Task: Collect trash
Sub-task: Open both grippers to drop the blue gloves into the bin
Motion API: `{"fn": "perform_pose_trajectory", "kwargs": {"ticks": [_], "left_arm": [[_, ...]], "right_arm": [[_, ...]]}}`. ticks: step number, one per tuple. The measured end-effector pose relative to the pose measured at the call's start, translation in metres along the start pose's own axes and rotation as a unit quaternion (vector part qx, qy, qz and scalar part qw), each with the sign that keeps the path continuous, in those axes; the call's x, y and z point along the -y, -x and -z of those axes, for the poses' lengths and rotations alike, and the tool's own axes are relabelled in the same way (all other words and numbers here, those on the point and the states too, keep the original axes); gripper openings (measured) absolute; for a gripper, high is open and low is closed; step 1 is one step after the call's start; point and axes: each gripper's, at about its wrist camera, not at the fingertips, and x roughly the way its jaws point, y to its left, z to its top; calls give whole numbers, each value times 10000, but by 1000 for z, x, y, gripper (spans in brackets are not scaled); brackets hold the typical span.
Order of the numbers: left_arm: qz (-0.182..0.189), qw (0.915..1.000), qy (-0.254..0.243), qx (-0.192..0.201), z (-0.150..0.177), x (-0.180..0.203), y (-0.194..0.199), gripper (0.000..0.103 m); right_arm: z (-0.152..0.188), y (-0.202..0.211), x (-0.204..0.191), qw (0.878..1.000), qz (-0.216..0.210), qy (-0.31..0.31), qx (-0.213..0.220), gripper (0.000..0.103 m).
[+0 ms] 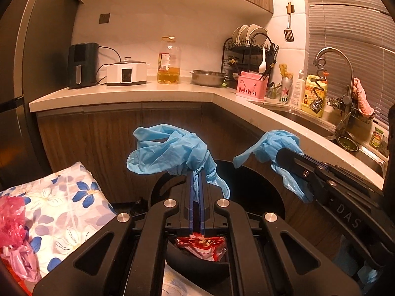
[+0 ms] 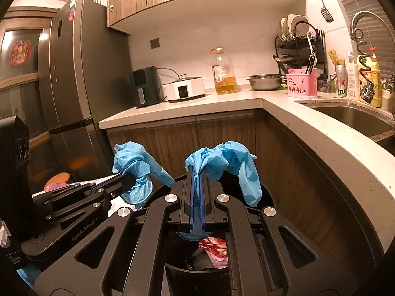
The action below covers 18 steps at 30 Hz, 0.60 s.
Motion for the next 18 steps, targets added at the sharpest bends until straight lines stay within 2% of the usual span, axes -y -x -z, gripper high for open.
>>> {"fn": "perform_pose_trajectory", "kwargs": {"ticks": [5, 7, 9, 13, 16, 18], "left_arm": [[-8, 10000, -44, -63, 3, -1, -4, 5], [-25, 10000, -32, -60, 3, -2, -4, 10], [-21, 10000, -3, -48, 4, -4, -4, 20], [-84, 9999, 56, -16, 4, -7, -1, 35], [-109, 9999, 131, 4, 4, -12, 3, 39], [-188, 9997, 159, 32, 5, -15, 7, 50]], "right_arm": [[2, -9, 4, 9999, 1, -68, -128, 7], [3, -12, 6, 9998, 19, -90, -168, 14], [4, -15, 7, 9997, 2, -130, -229, 22], [6, -17, 11, 9995, 8, -191, -266, 32], [6, -17, 13, 9994, -28, -232, -271, 41], [6, -15, 13, 9994, -42, -225, -262, 44]]}}
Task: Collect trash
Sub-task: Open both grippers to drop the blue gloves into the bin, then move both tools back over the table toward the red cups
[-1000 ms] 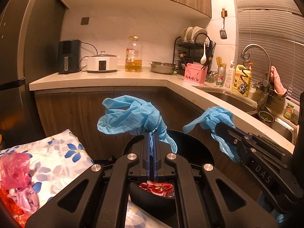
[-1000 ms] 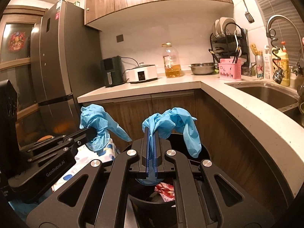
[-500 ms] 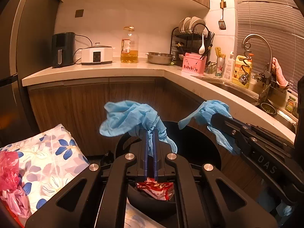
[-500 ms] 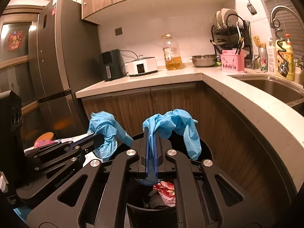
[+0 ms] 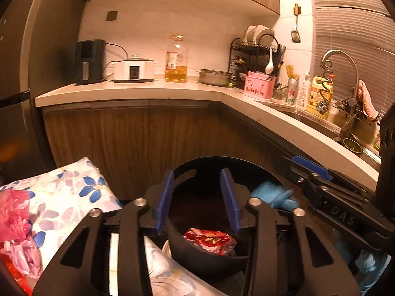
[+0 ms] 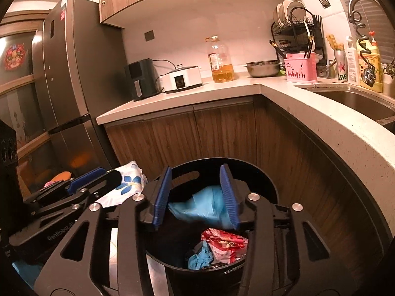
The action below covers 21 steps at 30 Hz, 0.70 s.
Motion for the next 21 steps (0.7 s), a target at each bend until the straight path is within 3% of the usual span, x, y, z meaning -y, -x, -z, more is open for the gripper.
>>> {"fn": "perform_pose_trajectory", "kwargs": {"ticks": [6, 10, 19, 21], "left_arm": [[-393, 9990, 183, 131, 3, -12, 22, 74], [-704, 9967, 312, 251, 10, -20, 44, 83], [-1267, 9892, 556, 481, 30, -38, 99, 90], [-1345, 9876, 608, 539, 34, -43, 112, 98]], "right_arm": [[2, 10, -1, 10000, 11, -68, 48, 63], [9, 21, -7, 9999, 111, -82, 46, 76], [34, 50, -39, 9988, 474, 85, 42, 83], [37, 59, -51, 9986, 490, 144, 102, 84]]}}
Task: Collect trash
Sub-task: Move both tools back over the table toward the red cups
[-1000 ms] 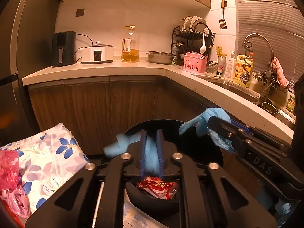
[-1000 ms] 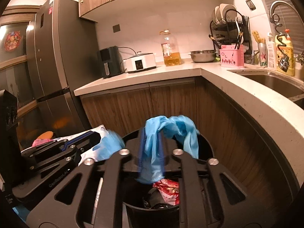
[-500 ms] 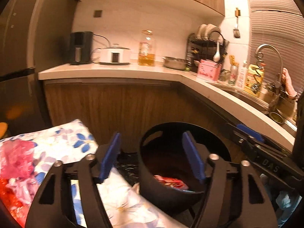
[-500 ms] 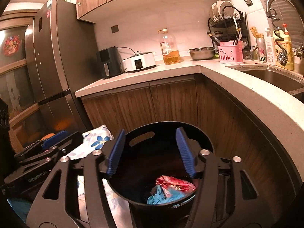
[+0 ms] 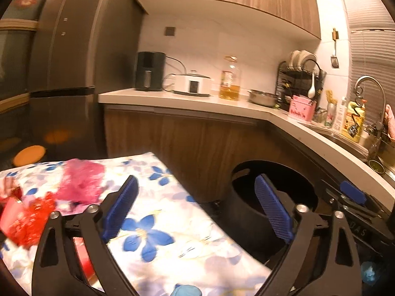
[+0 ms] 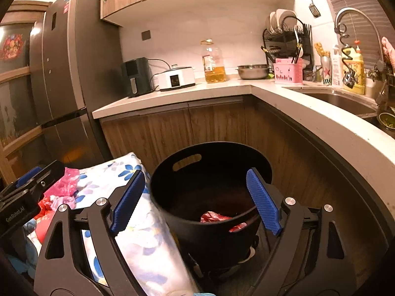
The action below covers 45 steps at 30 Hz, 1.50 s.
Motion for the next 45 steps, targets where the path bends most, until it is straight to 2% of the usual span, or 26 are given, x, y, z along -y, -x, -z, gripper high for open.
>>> {"fn": "perform_pose_trajectory", "kwargs": {"ticks": [6, 12, 24, 30, 35, 45], "left_arm": [[-363, 9991, 173, 100, 7, -26, 29, 98], [-857, 9959, 282, 102, 23, -63, 58, 98], [-1929, 9795, 573, 120, 56, -152, 114, 98], [-2245, 9718, 710, 127, 66, -185, 130, 98], [-2420, 9671, 775, 134, 70, -208, 137, 98], [-2643, 9601, 902, 142, 69, -244, 138, 98]], "right_arm": [[9, 28, -27, 9996, -112, -14, 247, 84], [30, 46, -71, 9987, -409, 131, 261, 84], [93, 50, -176, 9890, -1114, 940, -271, 84], [123, 44, -223, 9796, -1428, 1292, -580, 78], [139, 32, -255, 9747, -1511, 1469, -748, 70], [151, 3, -297, 9715, -1387, 1695, -903, 53]]}}
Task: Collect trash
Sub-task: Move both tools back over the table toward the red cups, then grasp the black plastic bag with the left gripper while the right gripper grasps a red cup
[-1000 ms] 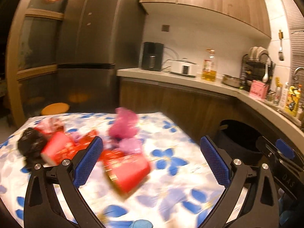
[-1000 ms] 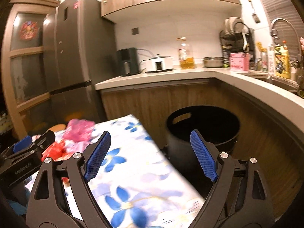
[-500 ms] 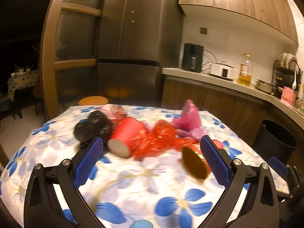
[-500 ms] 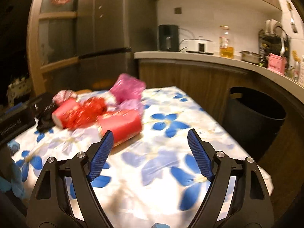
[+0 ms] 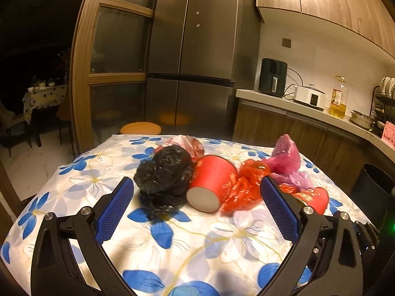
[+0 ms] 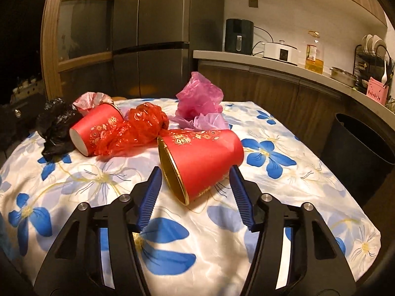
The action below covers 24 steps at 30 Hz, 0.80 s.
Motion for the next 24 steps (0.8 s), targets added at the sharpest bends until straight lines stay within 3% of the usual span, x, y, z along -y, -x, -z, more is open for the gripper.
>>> {"fn": "perform_pose_trajectory", "kwargs": {"ticks": [12, 18, 24], "left_arm": [[-33, 9997, 216, -109, -4, -13, -12, 98], [-124, 9994, 272, -153, -8, -20, -18, 98], [-247, 9988, 353, -252, -14, -28, -30, 98]], "right_arm": [[1, -19, 10, 9992, 170, -255, -273, 29], [1, -15, 19, 9991, 229, -278, -227, 7], [1, -5, 34, 9987, 344, -349, -135, 3]]}}
